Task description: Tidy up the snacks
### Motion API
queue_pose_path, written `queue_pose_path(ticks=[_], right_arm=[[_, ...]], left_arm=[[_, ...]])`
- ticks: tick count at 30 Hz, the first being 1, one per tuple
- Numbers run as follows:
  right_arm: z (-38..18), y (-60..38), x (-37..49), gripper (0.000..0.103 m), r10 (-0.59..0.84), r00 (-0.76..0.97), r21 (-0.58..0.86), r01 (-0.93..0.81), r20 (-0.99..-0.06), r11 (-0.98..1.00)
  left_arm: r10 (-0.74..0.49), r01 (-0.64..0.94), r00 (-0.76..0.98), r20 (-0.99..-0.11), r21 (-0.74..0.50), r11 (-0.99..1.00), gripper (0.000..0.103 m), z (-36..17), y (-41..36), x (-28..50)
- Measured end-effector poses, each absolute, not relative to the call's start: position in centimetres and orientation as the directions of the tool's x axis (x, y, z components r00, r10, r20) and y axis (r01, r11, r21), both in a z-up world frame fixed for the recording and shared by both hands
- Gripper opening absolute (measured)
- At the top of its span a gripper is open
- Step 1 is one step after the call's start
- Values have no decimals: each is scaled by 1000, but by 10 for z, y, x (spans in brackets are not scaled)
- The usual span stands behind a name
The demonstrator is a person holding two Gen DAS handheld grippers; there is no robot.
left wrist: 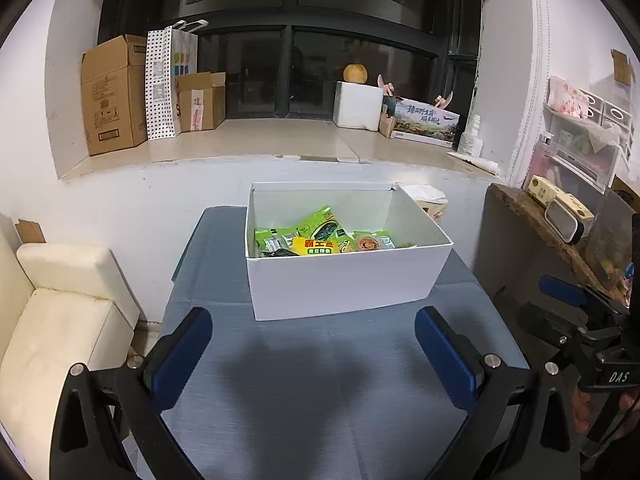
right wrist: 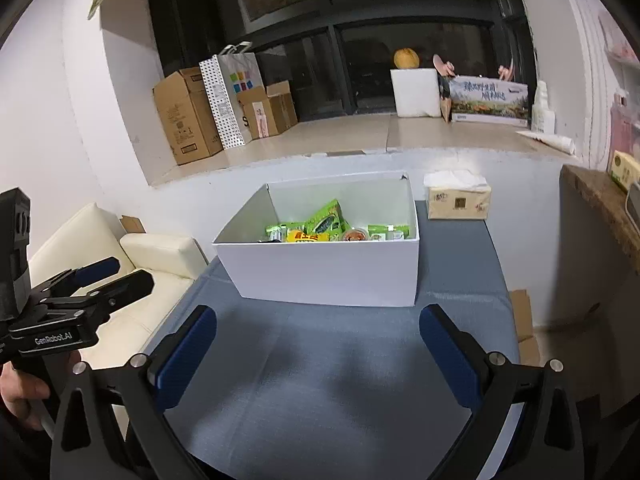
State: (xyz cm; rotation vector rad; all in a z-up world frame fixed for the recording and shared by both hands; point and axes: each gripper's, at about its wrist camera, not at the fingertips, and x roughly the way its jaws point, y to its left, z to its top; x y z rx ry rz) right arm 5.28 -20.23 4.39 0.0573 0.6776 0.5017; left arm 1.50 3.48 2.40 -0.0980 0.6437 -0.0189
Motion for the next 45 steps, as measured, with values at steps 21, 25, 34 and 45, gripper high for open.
queue_pose_path(ticks=[21, 25, 34, 45], right_arm=[[51, -207, 49, 103, 421, 696, 189, -388, -582, 902], [51, -207, 48, 103, 421, 698, 191, -386, -580, 903], [51, -206, 48, 103, 422, 698, 188, -388, -579, 902], [50, -206, 47, 103, 426, 695, 187, -395, -579, 899]], left_arm=[[-59, 4, 797, -601, -92, 996, 103, 25, 29, 19], [-59, 4, 797, -602, -93, 996, 103, 25, 29, 19], [-56, 4, 796, -603, -87, 996, 103, 24, 29, 18], [-59, 11, 794, -605, -84, 996, 103, 23, 29, 19]])
